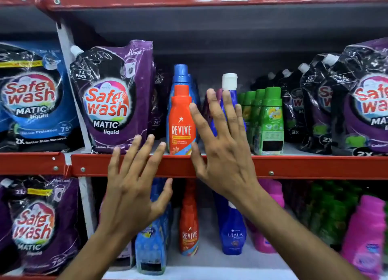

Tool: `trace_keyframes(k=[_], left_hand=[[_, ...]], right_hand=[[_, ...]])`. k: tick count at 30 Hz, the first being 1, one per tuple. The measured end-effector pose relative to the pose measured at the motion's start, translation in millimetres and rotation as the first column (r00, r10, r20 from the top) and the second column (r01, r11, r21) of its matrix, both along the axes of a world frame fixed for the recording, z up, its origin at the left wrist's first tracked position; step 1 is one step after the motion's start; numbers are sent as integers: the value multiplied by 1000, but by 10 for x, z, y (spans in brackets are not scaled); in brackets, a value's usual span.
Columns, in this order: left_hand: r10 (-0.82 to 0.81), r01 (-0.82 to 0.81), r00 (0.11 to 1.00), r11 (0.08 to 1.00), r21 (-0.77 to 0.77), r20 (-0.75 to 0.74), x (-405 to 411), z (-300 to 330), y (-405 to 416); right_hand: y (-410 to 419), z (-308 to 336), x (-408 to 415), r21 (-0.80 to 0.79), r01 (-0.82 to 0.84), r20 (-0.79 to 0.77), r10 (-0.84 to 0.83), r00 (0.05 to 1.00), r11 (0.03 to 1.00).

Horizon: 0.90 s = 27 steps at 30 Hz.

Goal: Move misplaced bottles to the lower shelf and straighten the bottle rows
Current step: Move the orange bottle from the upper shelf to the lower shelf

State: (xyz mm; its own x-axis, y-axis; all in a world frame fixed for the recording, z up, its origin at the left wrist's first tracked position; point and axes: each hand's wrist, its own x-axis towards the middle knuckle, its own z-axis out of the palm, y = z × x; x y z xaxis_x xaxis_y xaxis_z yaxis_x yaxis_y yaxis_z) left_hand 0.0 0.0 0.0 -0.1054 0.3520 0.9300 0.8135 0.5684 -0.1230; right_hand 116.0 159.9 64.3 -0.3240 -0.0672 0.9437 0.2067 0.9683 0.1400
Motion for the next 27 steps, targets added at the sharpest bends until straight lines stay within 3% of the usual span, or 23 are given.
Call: trace_keyframes(k=[5, 12, 18, 24, 27], left_hand=[[12, -11, 1000, 997, -71, 23, -187, -174, 34], [67, -63, 997, 996, -69, 50, -214, -254, 97], [66, -64, 997, 997, -40, 47, -233, -273, 109], [44, -44, 997, 999, -3, 58, -216, -287, 122], [41, -42, 997, 999, 15, 68, -193, -288, 137]], right_hand=[[-135, 151, -223, -131, -159, 23, 163, 986, 979], [-280, 269, -521, -362, -91, 72, 125, 990, 928], [-276, 253, -556, -339, -265, -102, 245, 964, 903], [-317, 266, -141, -203, -457, -347, 373, 861, 866], [-307, 104, 155, -202, -508, -364, 417, 833, 837]])
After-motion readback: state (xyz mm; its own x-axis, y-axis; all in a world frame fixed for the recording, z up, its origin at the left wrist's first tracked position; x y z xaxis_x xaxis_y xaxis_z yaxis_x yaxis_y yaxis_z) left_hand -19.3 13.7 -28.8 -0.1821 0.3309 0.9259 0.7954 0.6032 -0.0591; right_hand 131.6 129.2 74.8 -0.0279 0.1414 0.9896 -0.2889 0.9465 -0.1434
